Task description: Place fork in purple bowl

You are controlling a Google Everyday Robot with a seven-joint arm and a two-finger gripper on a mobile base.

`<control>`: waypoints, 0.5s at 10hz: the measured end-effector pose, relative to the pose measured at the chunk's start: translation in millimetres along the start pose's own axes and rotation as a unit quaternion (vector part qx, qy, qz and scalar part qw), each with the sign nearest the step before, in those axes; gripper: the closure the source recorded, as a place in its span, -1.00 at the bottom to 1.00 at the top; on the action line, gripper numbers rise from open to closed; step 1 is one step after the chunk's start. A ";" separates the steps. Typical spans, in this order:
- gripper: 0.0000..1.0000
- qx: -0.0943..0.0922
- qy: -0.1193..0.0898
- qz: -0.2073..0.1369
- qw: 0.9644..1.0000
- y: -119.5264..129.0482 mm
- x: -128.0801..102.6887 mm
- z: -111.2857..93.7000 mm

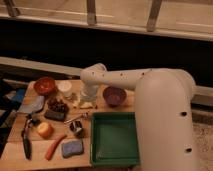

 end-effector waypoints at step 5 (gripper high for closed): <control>-0.30 0.000 0.006 0.015 1.000 -11.8 -4.4 10.7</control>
